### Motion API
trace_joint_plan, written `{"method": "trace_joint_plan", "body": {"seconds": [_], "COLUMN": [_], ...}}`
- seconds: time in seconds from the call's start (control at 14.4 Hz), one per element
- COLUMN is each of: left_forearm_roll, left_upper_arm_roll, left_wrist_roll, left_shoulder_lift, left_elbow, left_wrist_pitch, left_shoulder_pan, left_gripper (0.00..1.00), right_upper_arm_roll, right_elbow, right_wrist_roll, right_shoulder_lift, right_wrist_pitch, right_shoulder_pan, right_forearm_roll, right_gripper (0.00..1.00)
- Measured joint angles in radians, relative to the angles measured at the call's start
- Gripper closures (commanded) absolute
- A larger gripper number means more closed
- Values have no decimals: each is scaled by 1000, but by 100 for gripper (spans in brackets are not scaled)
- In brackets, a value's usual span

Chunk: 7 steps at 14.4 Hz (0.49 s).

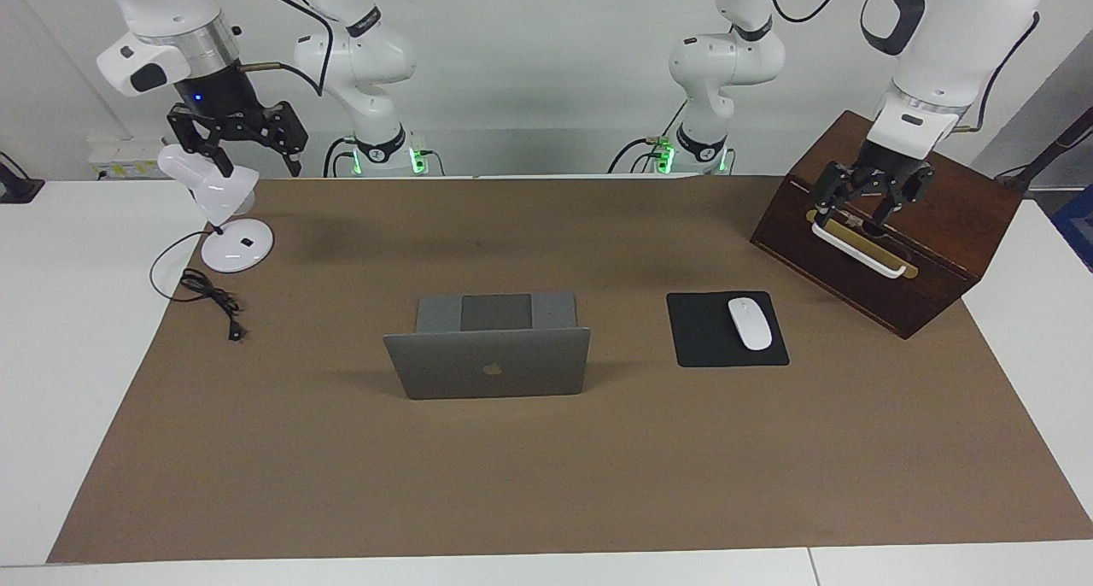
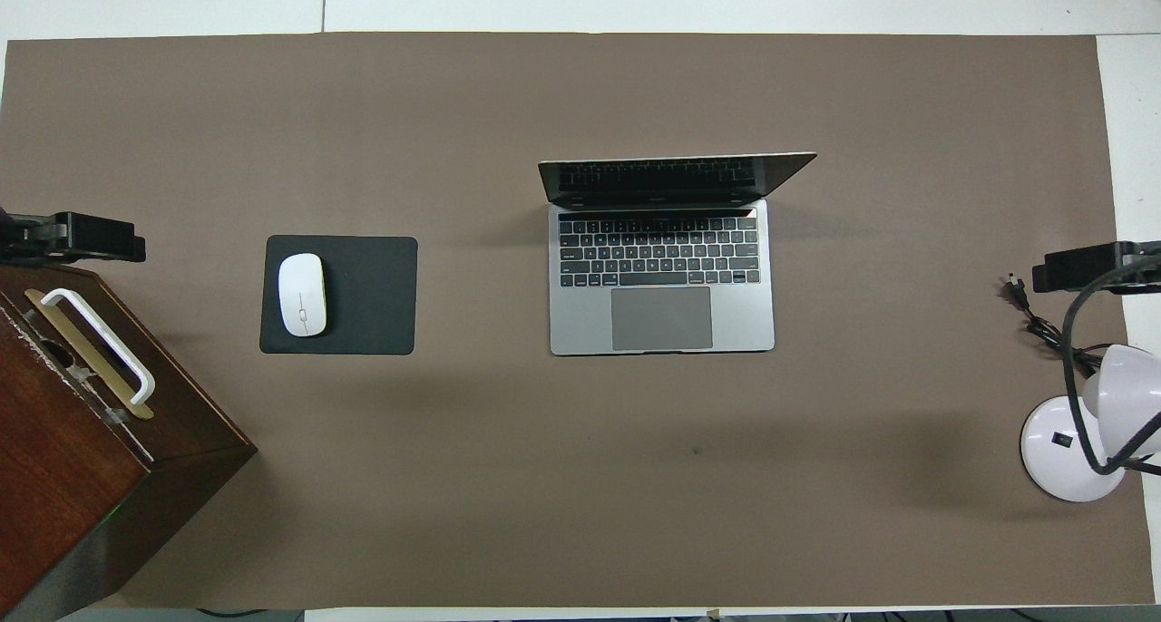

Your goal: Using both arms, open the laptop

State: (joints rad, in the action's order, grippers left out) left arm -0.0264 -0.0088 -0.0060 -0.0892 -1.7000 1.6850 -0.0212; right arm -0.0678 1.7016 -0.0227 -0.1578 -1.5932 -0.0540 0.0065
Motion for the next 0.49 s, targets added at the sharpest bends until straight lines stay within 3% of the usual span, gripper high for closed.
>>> {"method": "trace_joint_plan", "body": {"seconds": [0.21,0.49], "left_forearm_roll": [0,0], "left_upper_arm_roll": [-5,-3], "left_wrist_roll": [-1,-4], "left_shoulder_lift": [27,48], "left_elbow": [71,72], "left_wrist_pitch": [-74,-92], "left_shoulder_pan": [-1,0], "left_gripper": [0,0], "right_upper_arm_roll": [-3,-2], "right_elbow": [4,4], "right_wrist_roll": [16,18], "right_shoulder_lift": [2,5], "right_wrist_pitch": [-17,-20], "right_shoulder_pan": [0,-3], "right_forearm_roll": [0,0], "right_gripper": [0,0]}}
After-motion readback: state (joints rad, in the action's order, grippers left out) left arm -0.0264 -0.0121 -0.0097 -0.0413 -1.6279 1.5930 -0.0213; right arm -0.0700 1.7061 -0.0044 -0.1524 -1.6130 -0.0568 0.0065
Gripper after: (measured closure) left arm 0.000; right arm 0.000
